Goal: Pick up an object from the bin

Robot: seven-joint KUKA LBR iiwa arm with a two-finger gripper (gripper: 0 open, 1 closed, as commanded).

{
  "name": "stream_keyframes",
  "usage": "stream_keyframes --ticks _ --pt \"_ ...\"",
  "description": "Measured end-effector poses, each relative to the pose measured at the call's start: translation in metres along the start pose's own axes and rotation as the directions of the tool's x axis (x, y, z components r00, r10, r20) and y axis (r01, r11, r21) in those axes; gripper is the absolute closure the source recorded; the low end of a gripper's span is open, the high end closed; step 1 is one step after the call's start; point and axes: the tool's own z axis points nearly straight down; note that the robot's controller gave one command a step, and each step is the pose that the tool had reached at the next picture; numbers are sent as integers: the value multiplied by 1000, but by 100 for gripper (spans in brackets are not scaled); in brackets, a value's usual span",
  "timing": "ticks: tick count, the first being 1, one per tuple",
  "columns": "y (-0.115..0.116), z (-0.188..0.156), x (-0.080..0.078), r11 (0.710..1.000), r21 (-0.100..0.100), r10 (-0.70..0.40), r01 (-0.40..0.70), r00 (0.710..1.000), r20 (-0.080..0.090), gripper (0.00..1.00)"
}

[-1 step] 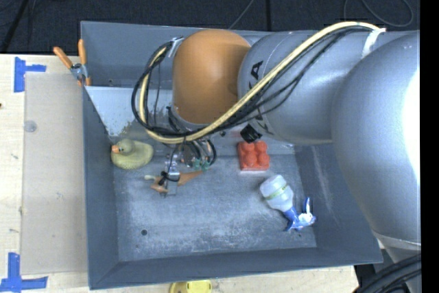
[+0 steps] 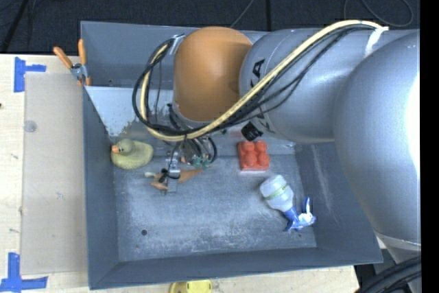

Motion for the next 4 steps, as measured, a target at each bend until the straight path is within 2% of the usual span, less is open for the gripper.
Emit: stream_keyframes --ticks 1,2,3,4 --pt "-20 40 14 1000 -1 31 -31 1000 0 0" --pt "-30 76 21 998 3 56 -56 998 -10 0" --pt "-72 100 45 1000 -1 -20 20 1000 -4 100" --pt "-72 100 45 1000 -1 -19 19 1000 -4 100"
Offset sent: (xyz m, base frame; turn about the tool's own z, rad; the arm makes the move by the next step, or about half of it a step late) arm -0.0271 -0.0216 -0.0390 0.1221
